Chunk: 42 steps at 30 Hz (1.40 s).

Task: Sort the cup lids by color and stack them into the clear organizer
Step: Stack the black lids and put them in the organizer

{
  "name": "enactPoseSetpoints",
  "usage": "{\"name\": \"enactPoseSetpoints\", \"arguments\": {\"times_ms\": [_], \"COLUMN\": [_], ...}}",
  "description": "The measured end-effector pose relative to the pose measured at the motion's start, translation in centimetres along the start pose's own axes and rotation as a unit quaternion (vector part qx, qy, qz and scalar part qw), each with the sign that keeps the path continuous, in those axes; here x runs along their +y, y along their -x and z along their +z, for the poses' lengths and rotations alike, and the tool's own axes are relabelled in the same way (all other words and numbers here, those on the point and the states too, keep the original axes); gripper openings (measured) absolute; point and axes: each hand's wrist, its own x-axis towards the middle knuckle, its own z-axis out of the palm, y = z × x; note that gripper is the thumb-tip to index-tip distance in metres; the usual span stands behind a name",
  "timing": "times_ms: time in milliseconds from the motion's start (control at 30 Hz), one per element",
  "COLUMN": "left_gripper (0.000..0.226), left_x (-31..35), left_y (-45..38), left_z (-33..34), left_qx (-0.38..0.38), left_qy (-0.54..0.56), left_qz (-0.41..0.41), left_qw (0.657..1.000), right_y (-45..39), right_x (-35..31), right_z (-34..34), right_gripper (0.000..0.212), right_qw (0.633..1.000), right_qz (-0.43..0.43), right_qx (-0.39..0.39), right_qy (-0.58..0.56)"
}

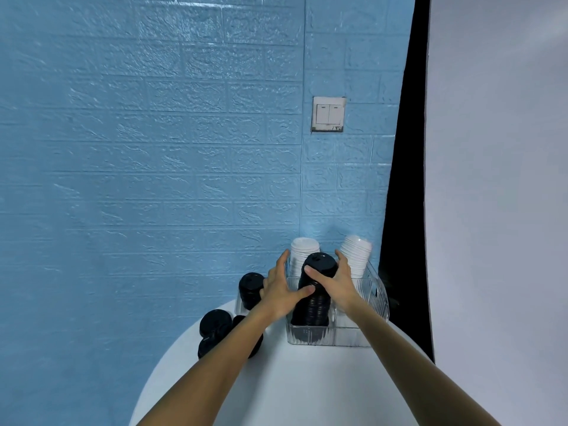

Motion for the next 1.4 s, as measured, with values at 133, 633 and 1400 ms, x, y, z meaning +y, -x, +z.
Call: {"name": "enactPoseSetpoints", "arguments": {"times_ms": [133,633,1400], "left_gripper": [0.110,0.090,0.055], "left_x": [-0.2,-1.4,-16.2], "left_y": [-0.1,6.8,26.6], "left_z": [-0.1,-10.7,-11.5], "left_qx": [0.003,0.055,0.037], "left_qy": [0.004,-0.077,-0.134], "left_qz": [0.005,0.031,-0.084], "left_qw": [1.000,0.995,0.987], "right_y": [0.1,9.0,27.4], "right_x": [0.2,-2.0,2.1], "right_z": [-0.1,-1.6,15.7], "right_gripper": [0.132,0.097,0.124], "right_qw": [0.999,0.982,0.851], "right_qz": [0.007,-0.147,-0.214], "right_qx": [-0.004,0.099,-0.386], "right_qy": [-0.037,0.069,0.286]}}
